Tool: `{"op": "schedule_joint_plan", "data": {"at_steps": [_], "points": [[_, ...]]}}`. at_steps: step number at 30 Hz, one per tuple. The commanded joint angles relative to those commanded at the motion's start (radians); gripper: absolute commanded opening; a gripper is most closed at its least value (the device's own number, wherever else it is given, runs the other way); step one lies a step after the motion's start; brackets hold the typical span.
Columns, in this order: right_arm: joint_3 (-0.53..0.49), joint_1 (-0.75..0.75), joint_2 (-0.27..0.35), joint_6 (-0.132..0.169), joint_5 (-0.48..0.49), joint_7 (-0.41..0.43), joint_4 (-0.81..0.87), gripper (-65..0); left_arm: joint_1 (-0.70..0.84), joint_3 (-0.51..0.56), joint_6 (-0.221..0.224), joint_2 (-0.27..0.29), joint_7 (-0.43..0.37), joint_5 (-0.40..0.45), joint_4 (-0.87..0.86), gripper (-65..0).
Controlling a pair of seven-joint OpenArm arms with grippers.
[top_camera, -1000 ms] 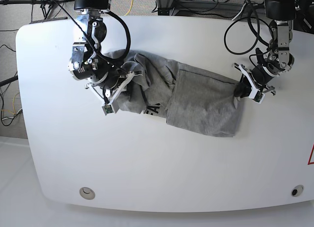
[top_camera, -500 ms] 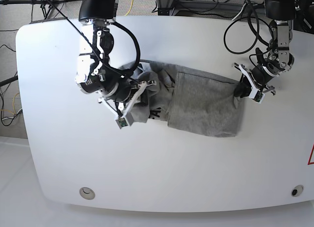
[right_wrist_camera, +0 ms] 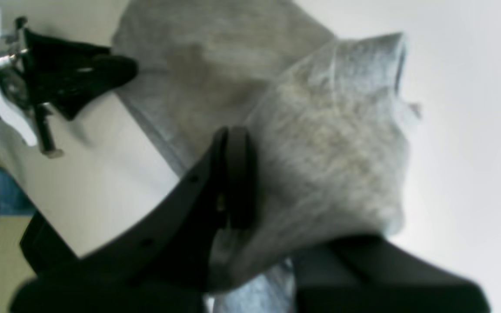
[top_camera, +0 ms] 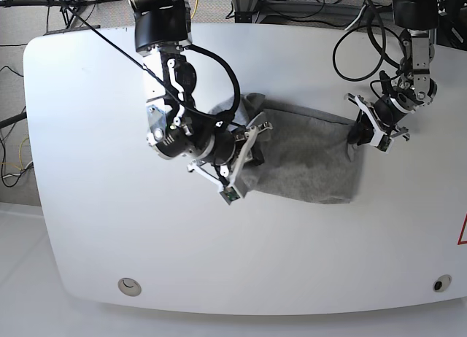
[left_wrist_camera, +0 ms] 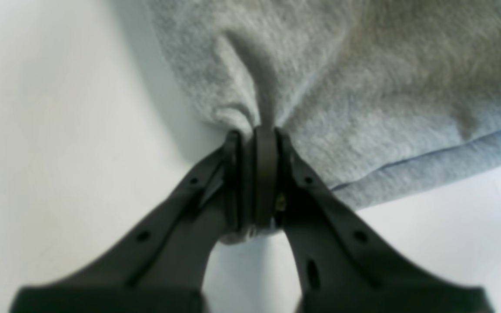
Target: Fold the T-shirt properly
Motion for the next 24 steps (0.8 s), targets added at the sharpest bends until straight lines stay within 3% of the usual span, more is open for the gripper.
{"op": "schedule_joint_plan", "data": {"at_steps": [7, 15, 24], "points": [[-0.011, 0.081, -0.026, 0.003, 0.005, 0.058, -0.133, -65.0, 0.0, 0.0, 0.0, 0.0, 0.0, 0.0, 0.0, -65.0], [-0.147, 0.167, -0.026, 0.0, 0.014, 0.203, -0.311, -65.0, 0.0, 0.0, 0.0, 0.002, 0.0, 0.0, 0.0, -65.0], [-0.247, 0.229, -0.026, -0.002, 0.218, 0.345, -0.457, -65.0, 0.0, 0.0, 0.0, 0.002, 0.0, 0.0, 0.0, -65.0]]}}
